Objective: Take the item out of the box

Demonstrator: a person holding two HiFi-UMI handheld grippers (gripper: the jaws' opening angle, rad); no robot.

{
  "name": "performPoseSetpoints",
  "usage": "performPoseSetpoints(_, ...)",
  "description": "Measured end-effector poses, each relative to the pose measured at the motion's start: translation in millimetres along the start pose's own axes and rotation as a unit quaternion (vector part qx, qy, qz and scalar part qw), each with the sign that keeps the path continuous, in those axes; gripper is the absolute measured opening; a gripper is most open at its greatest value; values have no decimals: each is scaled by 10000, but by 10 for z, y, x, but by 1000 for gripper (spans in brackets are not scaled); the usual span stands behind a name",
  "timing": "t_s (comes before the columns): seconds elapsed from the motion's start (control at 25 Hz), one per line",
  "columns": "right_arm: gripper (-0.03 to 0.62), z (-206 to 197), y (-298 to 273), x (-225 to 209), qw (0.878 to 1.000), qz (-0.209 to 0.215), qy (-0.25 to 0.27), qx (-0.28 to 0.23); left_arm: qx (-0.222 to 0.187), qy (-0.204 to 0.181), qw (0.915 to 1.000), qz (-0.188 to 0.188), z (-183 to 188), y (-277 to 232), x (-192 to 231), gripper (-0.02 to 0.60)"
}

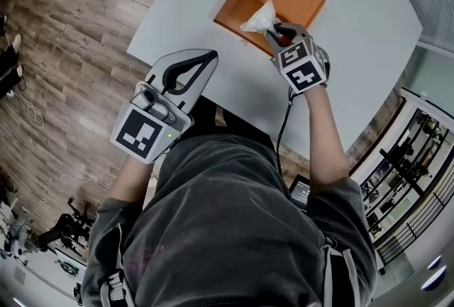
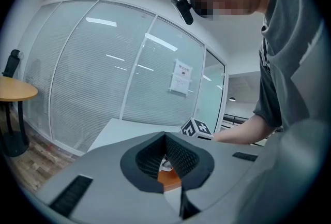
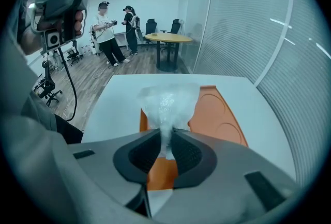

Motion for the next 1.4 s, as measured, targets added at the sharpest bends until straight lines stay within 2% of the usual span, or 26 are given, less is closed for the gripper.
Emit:
performPoseSetpoints(0.56, 69, 339, 675, 76, 9967, -403, 23, -701, -207, -372, 9990, -116, 340, 96, -262, 12)
performPoseSetpoints(1.4, 69, 910, 1730, 145, 9783, -1100, 303, -1728, -588, -809, 9946, -269, 810, 121, -479, 11)
Point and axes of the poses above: the fingertips, and each gripper's own axes: y backward along the fingers, x to its left, z out of its top, the point moved 3 cm from there along y, backward along the fingers, and after that the axes turned 6 degrees about z, right-handed, at the moved point
